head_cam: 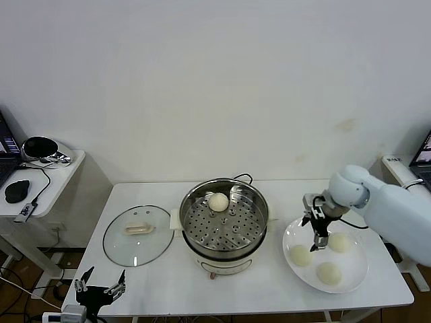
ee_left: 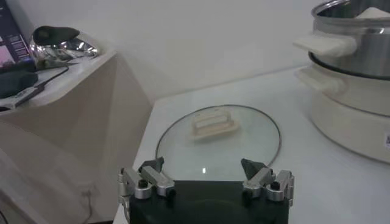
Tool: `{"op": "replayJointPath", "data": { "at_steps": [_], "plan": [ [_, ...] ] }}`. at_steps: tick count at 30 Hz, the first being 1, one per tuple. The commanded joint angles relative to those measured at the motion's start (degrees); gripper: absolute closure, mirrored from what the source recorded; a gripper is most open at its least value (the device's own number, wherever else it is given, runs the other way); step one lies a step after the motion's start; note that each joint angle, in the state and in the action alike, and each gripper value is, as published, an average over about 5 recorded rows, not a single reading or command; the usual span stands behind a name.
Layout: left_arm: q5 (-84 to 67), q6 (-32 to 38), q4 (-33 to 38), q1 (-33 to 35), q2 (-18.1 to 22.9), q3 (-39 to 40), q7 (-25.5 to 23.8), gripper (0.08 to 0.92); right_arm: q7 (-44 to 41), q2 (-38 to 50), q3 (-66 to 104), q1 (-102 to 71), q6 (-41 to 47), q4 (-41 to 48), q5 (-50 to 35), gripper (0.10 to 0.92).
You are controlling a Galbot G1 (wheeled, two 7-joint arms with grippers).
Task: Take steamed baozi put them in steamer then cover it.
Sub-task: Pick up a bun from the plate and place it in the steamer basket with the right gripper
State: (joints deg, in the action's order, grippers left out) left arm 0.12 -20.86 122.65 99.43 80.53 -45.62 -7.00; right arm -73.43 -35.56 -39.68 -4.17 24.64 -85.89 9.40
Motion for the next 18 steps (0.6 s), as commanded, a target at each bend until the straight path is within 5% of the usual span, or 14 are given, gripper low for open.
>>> {"op": "replayJointPath", "data": {
  "at_steps": [1,18],
  "plan": [
    [0.05,-0.01,-0.29,0.11,0.11,0.03,-0.03,0.177,1.3,-1.34,1.94,-5.63,-0.86,1.39,3.88,0.203],
    [0.61,0.1,-0.37,0.75,0.4,0.65,0.21,0.177,2.49,-4.33,2.92,-7.97,-2.38,4.21,6.15,0.203]
  ]
}}
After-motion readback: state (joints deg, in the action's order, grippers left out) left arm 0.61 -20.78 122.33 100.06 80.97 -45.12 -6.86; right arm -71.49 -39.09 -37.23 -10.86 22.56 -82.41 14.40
